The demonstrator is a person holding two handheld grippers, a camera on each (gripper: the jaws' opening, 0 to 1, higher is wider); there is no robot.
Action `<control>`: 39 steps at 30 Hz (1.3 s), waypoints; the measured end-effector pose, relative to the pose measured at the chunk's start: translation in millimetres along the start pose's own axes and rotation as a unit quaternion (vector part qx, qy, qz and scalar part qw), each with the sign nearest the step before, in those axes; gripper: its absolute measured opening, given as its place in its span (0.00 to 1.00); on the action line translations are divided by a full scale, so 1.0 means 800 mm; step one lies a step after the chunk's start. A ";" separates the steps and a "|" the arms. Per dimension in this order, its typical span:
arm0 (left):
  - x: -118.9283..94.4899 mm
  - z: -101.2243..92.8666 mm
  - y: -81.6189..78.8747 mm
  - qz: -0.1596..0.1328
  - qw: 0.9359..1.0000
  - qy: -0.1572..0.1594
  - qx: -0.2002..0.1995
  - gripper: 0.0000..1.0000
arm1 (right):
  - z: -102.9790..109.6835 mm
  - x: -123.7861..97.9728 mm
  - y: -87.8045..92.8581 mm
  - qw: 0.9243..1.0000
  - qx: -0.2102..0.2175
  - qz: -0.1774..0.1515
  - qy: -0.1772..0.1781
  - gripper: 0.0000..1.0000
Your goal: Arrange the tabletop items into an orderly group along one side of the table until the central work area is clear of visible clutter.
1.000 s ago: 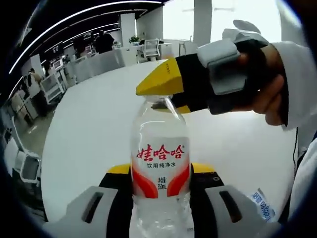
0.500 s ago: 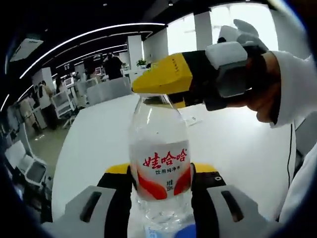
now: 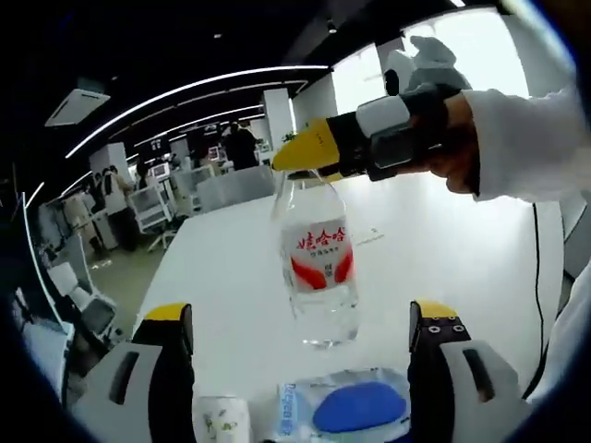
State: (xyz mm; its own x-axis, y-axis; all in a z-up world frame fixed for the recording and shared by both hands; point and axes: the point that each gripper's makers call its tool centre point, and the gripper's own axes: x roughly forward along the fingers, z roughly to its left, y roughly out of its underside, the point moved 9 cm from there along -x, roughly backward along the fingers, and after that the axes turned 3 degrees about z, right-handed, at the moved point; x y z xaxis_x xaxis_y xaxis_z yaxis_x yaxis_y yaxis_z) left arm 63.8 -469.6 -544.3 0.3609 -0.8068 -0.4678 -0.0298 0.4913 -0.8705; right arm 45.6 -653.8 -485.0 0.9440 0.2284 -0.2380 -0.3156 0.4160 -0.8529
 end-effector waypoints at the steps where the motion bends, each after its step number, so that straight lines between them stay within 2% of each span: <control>1: -0.009 0.001 0.009 0.013 1.000 -0.010 -0.003 1.00 | 0.000 -0.001 0.000 1.000 -0.001 0.001 0.001 0.17; 2: -0.024 0.001 0.024 0.040 0.999 -0.030 -0.020 1.00 | -0.001 -0.001 0.000 1.000 -0.002 0.000 0.002 0.17; 8: -0.090 0.003 0.079 0.027 0.996 -0.070 -0.039 1.00 | 0.004 0.004 0.001 0.999 -0.030 0.011 0.005 0.18; 10: -0.113 0.001 0.092 0.006 0.994 -0.079 -0.070 1.00 | 0.006 0.004 0.002 0.999 -0.037 0.013 0.008 0.18; 16: -0.162 -0.006 0.120 -0.032 0.991 -0.100 -0.082 1.00 | 0.006 0.005 0.006 0.999 -0.046 0.019 0.009 0.18; 17: -0.165 -0.007 0.122 -0.035 0.991 -0.101 -0.083 1.00 | 0.007 0.005 0.007 0.999 -0.045 0.019 0.008 0.18; 19: -0.175 -0.011 0.128 -0.071 0.987 -0.109 -0.099 1.00 | 0.007 0.004 0.008 0.999 -0.043 0.019 0.008 0.18; 20: -0.177 -0.012 0.132 -0.079 0.985 -0.110 -0.104 1.00 | 0.007 0.005 0.009 0.999 -0.044 0.021 0.007 0.18; 26: -0.165 -0.020 0.175 -0.040 0.983 -0.124 -0.129 0.99 | 0.005 0.005 0.015 0.998 -0.055 0.036 0.015 0.18; 28: -0.167 -0.027 0.182 0.022 0.985 -0.108 -0.132 0.95 | 0.002 0.004 0.016 0.997 -0.057 0.042 0.022 0.18; 30: -0.174 -0.032 0.169 -0.017 0.992 -0.101 -0.073 0.91 | -0.001 0.003 0.016 0.996 -0.064 0.048 0.024 0.18; 31: -0.179 -0.032 0.169 -0.029 0.993 -0.109 -0.029 0.90 | -0.003 0.003 0.016 0.996 -0.065 0.050 0.026 0.18; 32: -0.183 -0.032 0.174 -0.028 0.993 -0.113 -0.015 0.90 | -0.006 0.004 0.016 0.996 -0.065 0.052 0.030 0.18; 34: -0.187 -0.031 0.192 -0.031 0.993 -0.112 -0.033 0.90 | -0.008 0.005 0.017 0.996 -0.065 0.055 0.038 0.18; 35: -0.187 -0.032 0.203 -0.033 0.990 -0.112 -0.079 0.89 | -0.010 0.006 0.017 0.995 -0.067 0.058 0.041 0.18; 36: -0.187 -0.029 0.207 -0.008 0.988 -0.117 -0.098 0.85 | -0.010 0.006 0.018 0.995 -0.069 0.060 0.043 0.18; 37: -0.186 -0.026 0.201 0.006 0.988 -0.117 -0.101 0.80 | -0.011 0.007 0.019 0.995 -0.071 0.062 0.045 0.18; 38: -0.184 -0.025 0.196 -0.020 0.990 -0.118 -0.080 0.74 | -0.012 0.009 0.019 0.994 -0.072 0.063 0.046 0.18; 39: -0.184 -0.026 0.195 -0.026 0.991 -0.117 -0.066 0.70 | -0.014 0.012 0.020 0.994 -0.071 0.064 0.048 0.18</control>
State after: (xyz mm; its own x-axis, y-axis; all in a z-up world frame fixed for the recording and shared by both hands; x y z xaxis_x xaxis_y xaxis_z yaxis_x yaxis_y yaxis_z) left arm -13.4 -280.6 -614.5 0.5707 -0.7245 -0.3864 -0.1209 0.3913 -0.9123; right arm 50.9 -654.9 -506.3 0.9036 0.1843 -0.3868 -0.4243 0.2586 -0.8678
